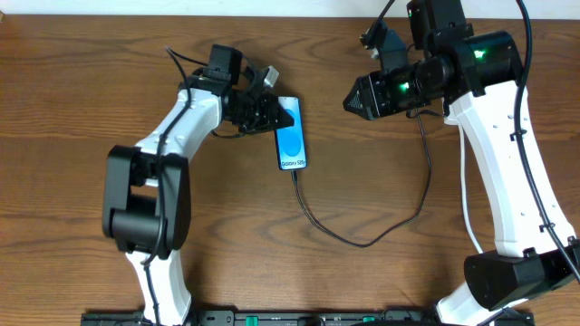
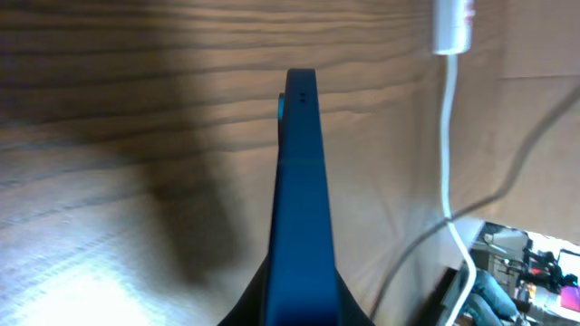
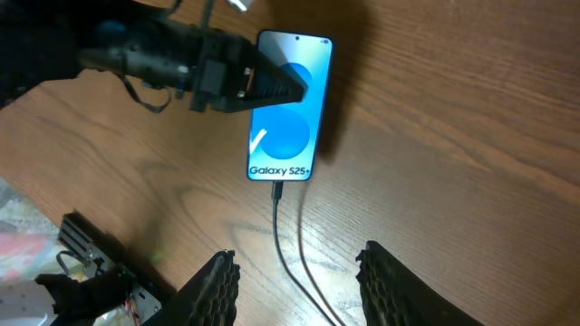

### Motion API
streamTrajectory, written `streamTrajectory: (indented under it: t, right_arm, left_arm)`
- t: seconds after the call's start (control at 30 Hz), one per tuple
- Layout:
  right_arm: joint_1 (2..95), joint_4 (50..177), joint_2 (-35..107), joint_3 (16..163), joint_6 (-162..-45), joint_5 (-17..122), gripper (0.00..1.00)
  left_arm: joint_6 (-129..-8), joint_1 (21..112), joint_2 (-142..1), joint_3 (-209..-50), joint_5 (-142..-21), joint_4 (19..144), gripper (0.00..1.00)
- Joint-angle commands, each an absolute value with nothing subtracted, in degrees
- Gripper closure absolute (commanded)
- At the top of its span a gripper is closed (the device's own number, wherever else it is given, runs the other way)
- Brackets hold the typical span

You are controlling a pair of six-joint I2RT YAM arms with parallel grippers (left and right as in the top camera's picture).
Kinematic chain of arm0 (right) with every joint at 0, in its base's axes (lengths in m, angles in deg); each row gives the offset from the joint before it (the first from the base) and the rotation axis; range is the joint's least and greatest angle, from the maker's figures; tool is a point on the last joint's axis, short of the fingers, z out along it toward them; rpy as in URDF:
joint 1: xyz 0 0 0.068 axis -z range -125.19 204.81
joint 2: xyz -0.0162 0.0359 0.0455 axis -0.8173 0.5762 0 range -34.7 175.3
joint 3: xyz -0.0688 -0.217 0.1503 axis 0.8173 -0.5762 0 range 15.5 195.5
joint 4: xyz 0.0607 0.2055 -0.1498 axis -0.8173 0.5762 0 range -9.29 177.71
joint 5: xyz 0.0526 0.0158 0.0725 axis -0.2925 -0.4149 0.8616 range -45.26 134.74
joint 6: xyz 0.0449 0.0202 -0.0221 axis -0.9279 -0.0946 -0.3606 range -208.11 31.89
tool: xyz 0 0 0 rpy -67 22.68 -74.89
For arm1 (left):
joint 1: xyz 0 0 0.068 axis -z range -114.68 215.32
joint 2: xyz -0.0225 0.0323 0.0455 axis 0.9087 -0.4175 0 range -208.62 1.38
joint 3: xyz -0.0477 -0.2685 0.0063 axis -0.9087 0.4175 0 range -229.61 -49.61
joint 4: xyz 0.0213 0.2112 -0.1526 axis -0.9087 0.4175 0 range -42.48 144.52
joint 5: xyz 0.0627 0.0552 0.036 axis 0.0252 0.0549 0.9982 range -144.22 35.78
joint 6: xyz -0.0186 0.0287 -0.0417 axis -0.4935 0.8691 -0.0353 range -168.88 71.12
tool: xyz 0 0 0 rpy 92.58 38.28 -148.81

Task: Plug charger to phone and switch on socket
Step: 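Lower the phone flat onto the table with the left gripper and release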

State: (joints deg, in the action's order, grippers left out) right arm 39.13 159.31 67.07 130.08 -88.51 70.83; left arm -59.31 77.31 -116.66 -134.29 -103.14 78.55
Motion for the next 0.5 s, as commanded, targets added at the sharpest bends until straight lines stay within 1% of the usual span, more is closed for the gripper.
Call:
streamTrajectory:
  t: [0.0, 0.2, 0.47]
  right_arm:
    - [38.83, 159.71, 66.16, 130.67, -88.69, 70.26, 0.58]
    - [38.59, 159.82, 66.16, 130.28, -88.69, 69.67, 0.57]
    - [38.59, 159.86, 66.18, 130.06, -88.69, 69.67, 0.57]
  left_arm:
    - [-58.33, 77.03, -117.38, -136.63, -102.55, 78.17, 0.93]
    - [-58.31, 77.03, -118.13, -136.63, -99.60, 77.80, 0.93]
    - [-58.33, 77.05, -118.24, -136.35, -99.36, 76.97, 0.93]
